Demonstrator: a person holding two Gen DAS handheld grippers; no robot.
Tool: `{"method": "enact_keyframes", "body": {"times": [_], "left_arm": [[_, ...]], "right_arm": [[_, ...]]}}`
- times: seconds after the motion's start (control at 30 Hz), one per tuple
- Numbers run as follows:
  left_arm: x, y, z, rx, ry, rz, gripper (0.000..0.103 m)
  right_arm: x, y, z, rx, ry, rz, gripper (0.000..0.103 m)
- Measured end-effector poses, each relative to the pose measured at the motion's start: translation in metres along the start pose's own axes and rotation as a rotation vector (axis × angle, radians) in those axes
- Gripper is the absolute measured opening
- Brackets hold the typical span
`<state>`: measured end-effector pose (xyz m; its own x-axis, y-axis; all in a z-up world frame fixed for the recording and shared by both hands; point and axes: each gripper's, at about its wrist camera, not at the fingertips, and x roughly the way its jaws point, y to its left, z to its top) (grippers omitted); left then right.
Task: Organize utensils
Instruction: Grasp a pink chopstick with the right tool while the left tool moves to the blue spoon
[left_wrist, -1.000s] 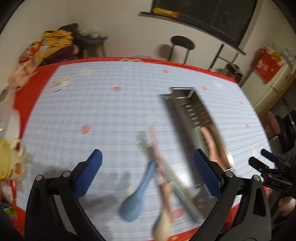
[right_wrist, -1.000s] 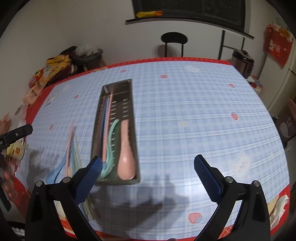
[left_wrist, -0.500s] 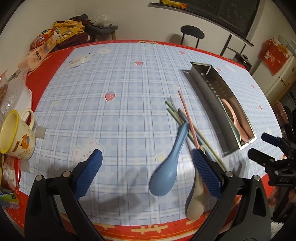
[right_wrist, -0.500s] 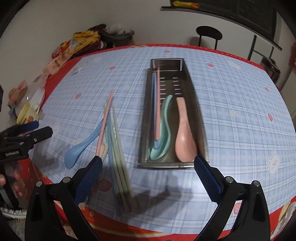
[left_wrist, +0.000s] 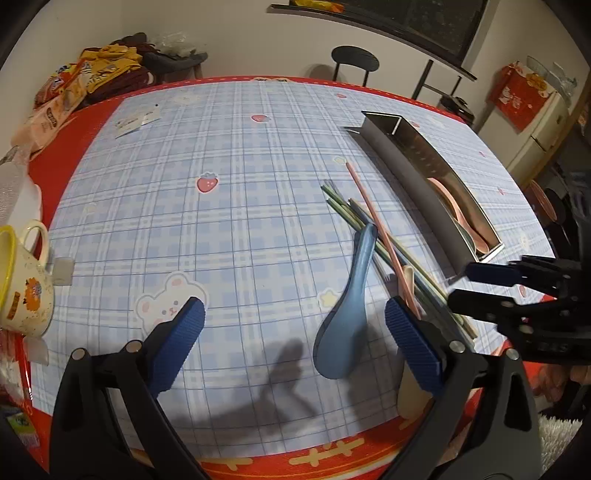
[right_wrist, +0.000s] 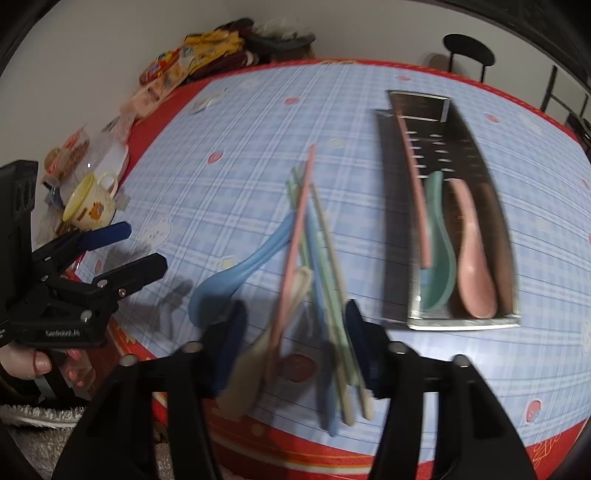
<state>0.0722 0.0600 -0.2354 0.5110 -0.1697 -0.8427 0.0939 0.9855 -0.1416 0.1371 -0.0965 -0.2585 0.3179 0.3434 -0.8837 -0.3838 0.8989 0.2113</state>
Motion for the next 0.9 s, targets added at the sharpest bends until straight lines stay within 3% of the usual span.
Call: {"method": "enact_keyframes", "body": {"times": [0.2,0.33,0.63,0.9], "left_arm": [[0.006,0.005,-0.004,0.031,0.015,-0.042,0.096],[0.009,0.009,-0.007,0.051,0.028,-0.057,0.096],[0.015,0.023,-0.007,0.049,0.05,-0.075,0.096],[0.019,0.022,-0.008,0.051,0.061,-0.083,0.096]], "right_arm": [[0.029,0.018,0.008,-0.017,0.052,-0.06,0.023],[0.044,0.026,0.01,-0.022,0.072,-0.135,0.018],[0.055,0.034,0.011,-0.032,0.088,-0.216,0.013],[0.054,0.035,0.01,-0.028,0.091,-0.234,0.007]]}}
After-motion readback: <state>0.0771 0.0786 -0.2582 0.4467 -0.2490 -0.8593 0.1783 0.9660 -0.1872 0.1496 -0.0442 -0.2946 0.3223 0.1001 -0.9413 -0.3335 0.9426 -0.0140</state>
